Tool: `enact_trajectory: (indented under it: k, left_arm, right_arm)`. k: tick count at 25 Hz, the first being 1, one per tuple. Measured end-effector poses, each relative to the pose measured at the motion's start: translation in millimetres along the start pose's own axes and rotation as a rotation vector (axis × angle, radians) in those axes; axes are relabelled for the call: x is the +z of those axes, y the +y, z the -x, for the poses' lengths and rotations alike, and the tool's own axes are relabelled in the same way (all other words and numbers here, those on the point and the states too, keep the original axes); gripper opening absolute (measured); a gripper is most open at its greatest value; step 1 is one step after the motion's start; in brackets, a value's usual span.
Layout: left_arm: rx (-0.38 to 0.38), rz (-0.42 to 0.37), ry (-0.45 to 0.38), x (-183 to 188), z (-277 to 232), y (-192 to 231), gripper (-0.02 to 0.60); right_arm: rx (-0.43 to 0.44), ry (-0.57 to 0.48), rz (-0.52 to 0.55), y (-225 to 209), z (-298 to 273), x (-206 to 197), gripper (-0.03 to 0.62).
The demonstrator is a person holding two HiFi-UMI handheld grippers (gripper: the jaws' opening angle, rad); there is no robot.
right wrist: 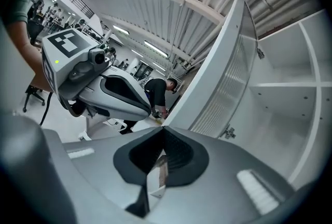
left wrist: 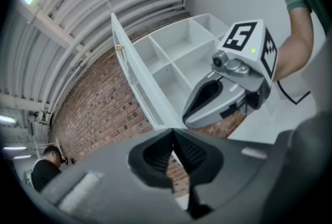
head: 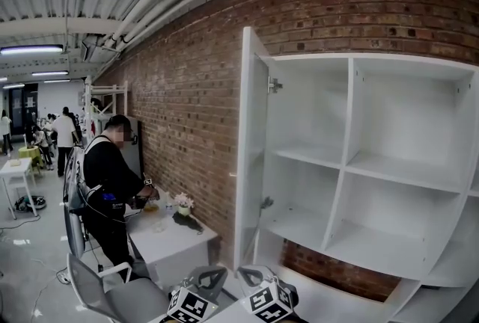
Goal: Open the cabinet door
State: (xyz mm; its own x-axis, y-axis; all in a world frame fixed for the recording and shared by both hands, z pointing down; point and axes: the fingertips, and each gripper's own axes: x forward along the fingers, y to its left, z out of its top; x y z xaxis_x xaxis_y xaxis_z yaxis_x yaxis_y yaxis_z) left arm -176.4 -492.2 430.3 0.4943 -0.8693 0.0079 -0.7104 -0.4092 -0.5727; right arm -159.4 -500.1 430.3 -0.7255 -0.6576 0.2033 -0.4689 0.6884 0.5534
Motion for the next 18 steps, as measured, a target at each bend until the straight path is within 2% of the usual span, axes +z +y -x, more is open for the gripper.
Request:
enact_trajectory:
  k: [9,18]
  left_arm:
    - [0.037,0.0,0.04,3.4,9.1,0.7,0.0]
    - [0.055,0.003,0.05,11.1,11.4,-5.5,0.0]
  right_arm:
    - [0.013,-0.015,-0.015,6.1,-13.6,8.1,0.003]
    - [-0.011,-0.025,-0.003,-4.6,10.4,0.1,0.003]
